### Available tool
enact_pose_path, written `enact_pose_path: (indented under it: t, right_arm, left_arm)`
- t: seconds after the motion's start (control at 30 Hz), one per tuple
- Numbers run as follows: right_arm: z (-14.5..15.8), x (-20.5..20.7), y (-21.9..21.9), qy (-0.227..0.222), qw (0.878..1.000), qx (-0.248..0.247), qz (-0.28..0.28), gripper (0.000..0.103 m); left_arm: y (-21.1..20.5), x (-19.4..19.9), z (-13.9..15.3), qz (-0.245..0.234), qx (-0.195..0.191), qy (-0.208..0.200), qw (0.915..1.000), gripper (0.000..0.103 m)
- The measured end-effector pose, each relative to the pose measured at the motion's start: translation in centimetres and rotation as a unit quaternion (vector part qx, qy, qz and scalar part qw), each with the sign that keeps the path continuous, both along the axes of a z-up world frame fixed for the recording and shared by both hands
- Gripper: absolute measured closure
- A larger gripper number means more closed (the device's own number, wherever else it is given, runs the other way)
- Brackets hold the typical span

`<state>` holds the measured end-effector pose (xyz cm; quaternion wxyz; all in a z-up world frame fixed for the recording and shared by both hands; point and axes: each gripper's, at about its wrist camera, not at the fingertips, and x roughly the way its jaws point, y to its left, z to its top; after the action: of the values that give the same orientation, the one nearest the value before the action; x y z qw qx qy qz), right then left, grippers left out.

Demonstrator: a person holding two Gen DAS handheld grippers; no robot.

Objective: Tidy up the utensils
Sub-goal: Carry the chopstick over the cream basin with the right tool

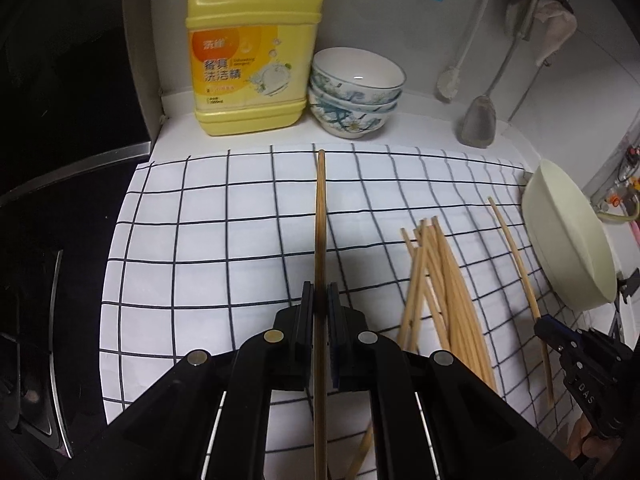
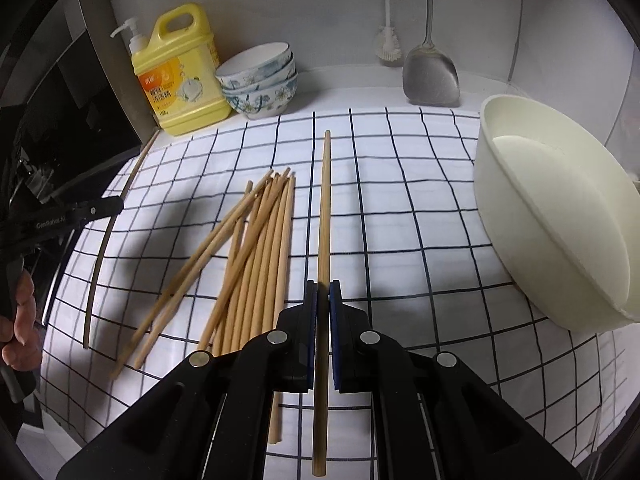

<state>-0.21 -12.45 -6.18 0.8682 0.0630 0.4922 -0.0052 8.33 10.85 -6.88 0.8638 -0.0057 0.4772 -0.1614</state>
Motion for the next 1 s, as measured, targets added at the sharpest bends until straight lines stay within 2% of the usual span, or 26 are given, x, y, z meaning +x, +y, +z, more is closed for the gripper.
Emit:
enact_pose_path:
  t: [0.2,0.4,0.63,0.77,1.0]
  right_arm:
    - [2.5,-1.0,-0.7,-0.018,1.0,0.003,-0.015,0.097]
    - [5.6,-2.9,-3.1,-0.04,0.998,-0.005,-0.047,0.097]
    - [8.1,-5.6,-9.0,-0.051,0.993,-0.016,-0.104,0.097]
    - [9.3,-6.6,-13.9,-0.06,0.989,-0.024,-0.133,0.097]
    - [9.4,-5.4,-21.9,-0.064,0.986,-0.014,-0.152,0.097]
  left_arm:
    - [-1.5,-1.4,2.1,-0.029,-0.012,-0.005,0.9995,0.096]
    - [-5.3,-2.7,5.0,-0.081,-0.033,-0.023,0.9959,0.096]
    - [-13.6,-3.8,7.8,-0.157,-0.068,-0.034,0.9847,0.096]
    - [-19.3,-4.3,9.0,-0.191,-0.086,-0.037,0.9772,0.096]
    - [-28.9,-3.3,10.0,-0.216,-0.098,-0.038,0.9707,0.096]
